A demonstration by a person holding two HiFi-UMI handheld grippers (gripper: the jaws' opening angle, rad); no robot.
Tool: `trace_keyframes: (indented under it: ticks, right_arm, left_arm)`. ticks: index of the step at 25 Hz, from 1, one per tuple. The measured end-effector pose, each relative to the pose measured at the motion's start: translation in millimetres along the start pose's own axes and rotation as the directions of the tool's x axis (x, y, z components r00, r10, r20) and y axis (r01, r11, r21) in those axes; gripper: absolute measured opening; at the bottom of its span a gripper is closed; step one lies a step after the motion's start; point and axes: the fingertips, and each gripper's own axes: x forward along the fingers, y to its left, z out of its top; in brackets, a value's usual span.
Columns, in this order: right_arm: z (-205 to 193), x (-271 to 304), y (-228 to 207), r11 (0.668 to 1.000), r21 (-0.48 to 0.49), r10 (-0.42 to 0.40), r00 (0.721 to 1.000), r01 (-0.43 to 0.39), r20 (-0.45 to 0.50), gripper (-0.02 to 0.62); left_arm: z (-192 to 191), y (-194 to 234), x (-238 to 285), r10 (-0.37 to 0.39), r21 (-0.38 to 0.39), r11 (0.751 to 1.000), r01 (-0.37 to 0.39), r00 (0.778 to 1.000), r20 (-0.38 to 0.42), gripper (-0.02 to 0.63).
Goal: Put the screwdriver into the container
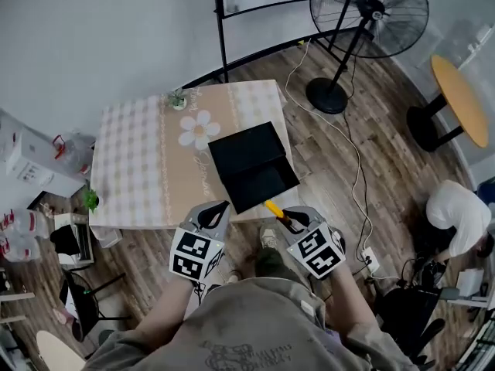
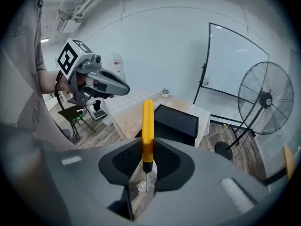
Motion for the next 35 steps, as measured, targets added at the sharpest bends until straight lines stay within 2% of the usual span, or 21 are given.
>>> trace_keyframes:
  ticks: [4, 8, 12, 17, 20, 24, 29, 35]
  right_arm:
    - [7.5, 19.0, -22.5, 0.991, -0.112, 0.074, 0.996, -0.079, -0.043, 0.1]
    - [10.6, 41.7, -45.3, 0.96, -0.245, 0.115, 0.988, -0.138, -0.107, 0.1]
    - [7.8, 65.4, -52.7, 0.898, -0.385, 0.154, 0.973, -0.212, -0.174, 0.1]
    - [6.1, 97.8, -54.9, 0.816, -0.508, 0.172, 0.955, -0.275, -0.241, 0.101]
    - [0.0, 114.0, -51.8, 0.777, -0.544, 0.193, 0.942, -0.317, -0.274, 0.101]
    - [-13.6, 134.2, -47.8, 0.748, -0.561, 0.197, 0.926, -0.354, -0.321, 0.101]
    - [-29.9, 157.0, -46.3, 0.737, -0.559, 0.183, 0.909, -0.379, -0.374, 0.101]
    - [-46.0, 182.8, -48.3, 0.718, -0.587, 0.113, 0.895, -0.374, -0.432, 0.101]
  left_arm:
    - [0.0, 9.7, 28.9, 0.048, -0.046, 0.998, -0.049, 0.998, -0.039, 0.0]
    - [-1.4, 21.2, 53.0, 0.088, -0.087, 0.992, -0.094, 0.993, -0.075, 0.0]
    - [-13.3, 28.0, 63.8, 0.137, -0.143, 0.978, -0.153, 0.983, -0.118, 0.0]
    - [-25.9, 42.2, 69.0, 0.204, -0.184, 0.956, -0.23, 0.968, -0.149, 0.0]
    - [-34.2, 46.8, 67.7, 0.232, -0.209, 0.942, -0.264, 0.958, -0.167, 0.0]
    - [-46.7, 51.1, 65.1, 0.243, -0.229, 0.931, -0.286, 0.95, -0.196, 0.0]
    - [-57.5, 61.4, 65.3, 0.255, -0.277, 0.911, -0.306, 0.945, -0.205, 0.0]
    - [-80.0, 71.0, 65.5, 0.219, -0.282, 0.916, -0.287, 0.944, -0.248, 0.0]
